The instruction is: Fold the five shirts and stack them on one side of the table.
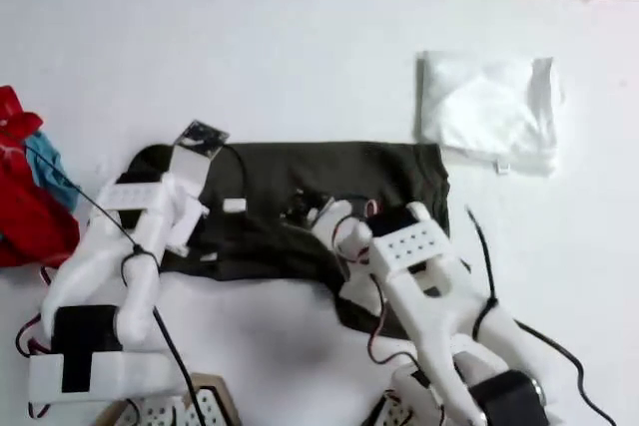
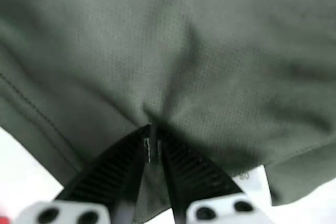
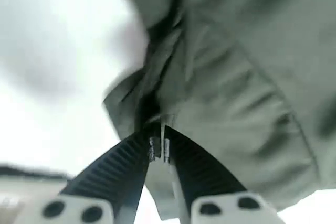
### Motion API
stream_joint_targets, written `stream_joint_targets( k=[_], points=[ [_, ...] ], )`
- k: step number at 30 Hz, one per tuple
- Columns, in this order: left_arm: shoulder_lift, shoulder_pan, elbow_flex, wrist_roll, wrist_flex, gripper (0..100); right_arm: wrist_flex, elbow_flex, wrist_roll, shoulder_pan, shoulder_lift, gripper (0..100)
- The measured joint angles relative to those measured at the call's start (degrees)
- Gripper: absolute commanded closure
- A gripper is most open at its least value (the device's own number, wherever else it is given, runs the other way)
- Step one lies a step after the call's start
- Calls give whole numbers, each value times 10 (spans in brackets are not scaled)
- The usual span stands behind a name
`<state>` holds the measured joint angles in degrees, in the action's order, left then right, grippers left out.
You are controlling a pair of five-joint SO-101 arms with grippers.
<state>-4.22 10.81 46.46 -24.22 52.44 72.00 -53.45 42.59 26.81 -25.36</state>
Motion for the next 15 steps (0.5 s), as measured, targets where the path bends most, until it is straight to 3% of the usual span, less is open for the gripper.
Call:
stream_joint_targets(
  k=[7,12,15],
  points=[
    [0,0,-1,0,0,973,33,-9,30,-62,-145,967],
    [0,0,-1,0,0,973,20,-64,29,-66,-166,837],
    [0,0,-1,0,0,973,20,-87,28,-66,-167,824]
  ],
)
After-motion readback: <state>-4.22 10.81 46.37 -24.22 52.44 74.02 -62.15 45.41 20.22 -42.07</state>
